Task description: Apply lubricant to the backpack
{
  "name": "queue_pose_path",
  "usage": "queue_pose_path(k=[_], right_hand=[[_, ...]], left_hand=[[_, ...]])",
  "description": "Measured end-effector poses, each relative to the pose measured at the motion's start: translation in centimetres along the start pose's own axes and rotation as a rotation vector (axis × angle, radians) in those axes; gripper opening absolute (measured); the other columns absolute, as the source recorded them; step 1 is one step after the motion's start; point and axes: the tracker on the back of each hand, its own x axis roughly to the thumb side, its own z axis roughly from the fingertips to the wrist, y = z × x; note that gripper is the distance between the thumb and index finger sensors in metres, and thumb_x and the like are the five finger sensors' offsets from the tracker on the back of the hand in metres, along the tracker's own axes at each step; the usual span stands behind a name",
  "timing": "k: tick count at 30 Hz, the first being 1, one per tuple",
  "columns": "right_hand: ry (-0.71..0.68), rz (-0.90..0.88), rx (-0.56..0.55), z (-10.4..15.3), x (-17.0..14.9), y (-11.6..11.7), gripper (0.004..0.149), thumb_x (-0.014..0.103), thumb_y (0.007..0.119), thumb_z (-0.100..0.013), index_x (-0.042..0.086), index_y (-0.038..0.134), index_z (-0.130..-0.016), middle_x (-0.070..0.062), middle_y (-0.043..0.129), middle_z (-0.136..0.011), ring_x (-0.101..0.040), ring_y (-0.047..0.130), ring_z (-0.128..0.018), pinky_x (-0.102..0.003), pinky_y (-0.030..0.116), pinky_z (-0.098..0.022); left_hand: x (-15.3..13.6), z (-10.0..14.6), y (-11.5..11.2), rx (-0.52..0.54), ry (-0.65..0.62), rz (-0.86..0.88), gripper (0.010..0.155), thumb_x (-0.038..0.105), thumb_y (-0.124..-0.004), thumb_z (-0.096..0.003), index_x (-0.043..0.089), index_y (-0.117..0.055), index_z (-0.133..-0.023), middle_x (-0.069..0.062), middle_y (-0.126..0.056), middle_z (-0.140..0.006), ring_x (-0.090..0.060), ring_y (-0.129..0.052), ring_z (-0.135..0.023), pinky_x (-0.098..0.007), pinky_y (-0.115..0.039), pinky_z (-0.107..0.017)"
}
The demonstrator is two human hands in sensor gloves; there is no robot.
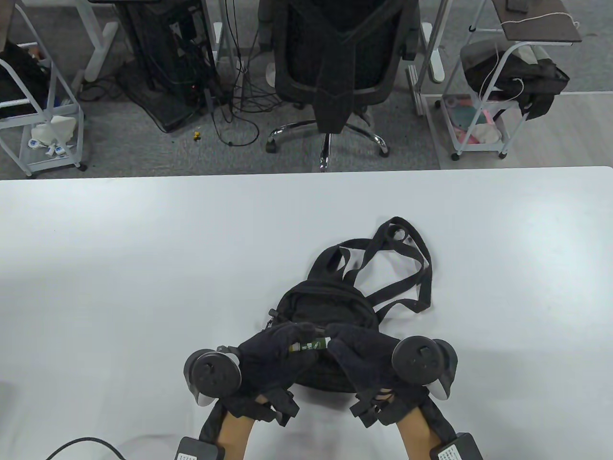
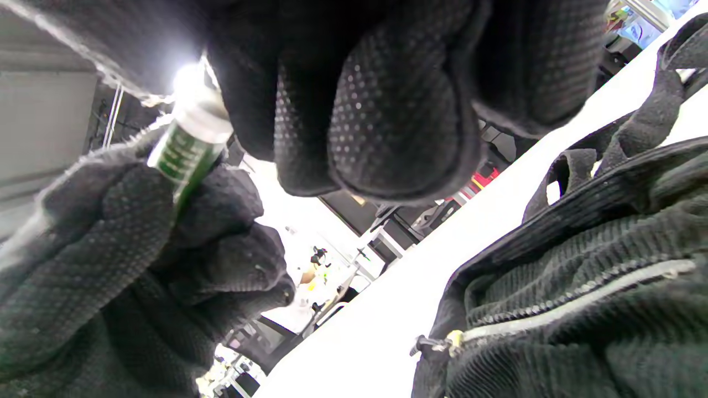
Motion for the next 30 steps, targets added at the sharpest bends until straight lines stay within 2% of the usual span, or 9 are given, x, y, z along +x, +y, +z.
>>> queue_pose_path(k=[7,9,12,15,20,22,25,27,30], right_hand=[[-0.04,-0.063,0.064,-0.2,-0.2,0.1,0.053,0.051,0.083,-0.046,0.028,0.078,-0.094,0.0,0.094,-0.079,-0.018,0.107,-0.054,-0.05,0.083,-0.054],[-0.033,-0.08,0.053,-0.2,-0.4,0.2,0.057,0.055,0.081,-0.047,0.027,0.075,-0.096,-0.001,0.093,-0.081,-0.02,0.107,-0.055,-0.051,0.083,-0.054],[-0.023,-0.073,0.045,-0.2,-0.5,0.4,0.054,0.057,0.069,-0.049,0.027,0.082,-0.091,-0.001,0.097,-0.076,-0.021,0.108,-0.05,-0.051,0.083,-0.052],[-0.054,-0.073,0.081,-0.2,-0.3,0.8,0.049,0.056,0.069,-0.049,0.029,0.085,-0.087,0.001,0.099,-0.072,-0.019,0.108,-0.047,-0.05,0.084,-0.052],[-0.073,-0.099,0.088,0.0,0.0,0.7,0.054,0.05,0.082,-0.048,0.029,0.073,-0.097,0.002,0.092,-0.081,-0.019,0.106,-0.057,-0.051,0.082,-0.056],[-0.063,-0.095,0.069,0.0,-0.1,0.8,0.059,0.058,0.078,-0.047,0.027,0.074,-0.098,0.0,0.093,-0.081,-0.02,0.106,-0.056,-0.051,0.082,-0.055],[-0.058,-0.09,0.088,-0.1,-0.2,1.0,0.052,0.059,0.07,-0.049,0.028,0.085,-0.088,0.0,0.099,-0.072,-0.02,0.108,-0.048,-0.05,0.083,-0.052],[-0.062,-0.094,0.092,-0.1,-0.1,1.1,0.049,0.057,0.072,-0.049,0.029,0.085,-0.087,0.0,0.098,-0.072,-0.019,0.108,-0.048,-0.05,0.083,-0.053],[-0.076,-0.103,0.1,-0.1,0.0,1.0,0.054,0.052,0.081,-0.047,0.029,0.075,-0.096,0.002,0.093,-0.08,-0.018,0.106,-0.056,-0.05,0.082,-0.055]], left_hand=[[0.1,0.1,0.3,0.011,-0.009,0.011,0.052,0.039,-0.101,-0.0369,0.018,-0.091,-0.083,-0.004,-0.101,-0.074,-0.029,-0.111,-0.054,-0.059,-0.085,-0.055],[0.2,0.2,0.5,0.016,-0.013,0.006,0.052,0.04,-0.101,-0.0369,0.019,-0.091,-0.083,-0.004,-0.101,-0.074,-0.029,-0.111,-0.054,-0.06,-0.085,-0.055],[0.2,0.4,0.7,0.028,-0.018,0.008,0.052,0.04,-0.101,-0.0365,0.019,-0.092,-0.083,-0.004,-0.102,-0.074,-0.029,-0.111,-0.054,-0.06,-0.085,-0.055],[0.3,0.6,0.7,0.027,-0.02,0.004,0.052,0.04,-0.101,-0.0364,0.019,-0.091,-0.083,-0.004,-0.102,-0.074,-0.029,-0.111,-0.055,-0.06,-0.085,-0.055],[0.4,0.9,1.1,0.038,-0.028,0.005,0.052,0.04,-0.101,-0.0363,0.019,-0.092,-0.083,-0.004,-0.102,-0.073,-0.029,-0.111,-0.055,-0.061,-0.084,-0.055],[0.5,0.9,1.2,0.039,-0.032,0.0,0.052,0.04,-0.101,-0.0362,0.019,-0.092,-0.083,-0.003,-0.102,-0.073,-0.029,-0.111,-0.055,-0.061,-0.084,-0.055],[0.7,0.9,1.1,0.031,-0.038,-0.013,0.052,0.04,-0.101,-0.0366,0.019,-0.092,-0.083,-0.003,-0.102,-0.074,-0.028,-0.111,-0.055,-0.061,-0.084,-0.055],[0.7,0.9,1.0,0.027,-0.04,-0.026,0.052,0.04,-0.101,-0.0364,0.019,-0.091,-0.083,-0.003,-0.102,-0.073,-0.028,-0.111,-0.055,-0.061,-0.084,-0.055],[0.7,1.0,1.1,0.033,-0.037,-0.023,0.052,0.04,-0.101,-0.0365,0.019,-0.091,-0.083,-0.003,-0.102,-0.073,-0.028,-0.111,-0.055,-0.061,-0.084,-0.055]])
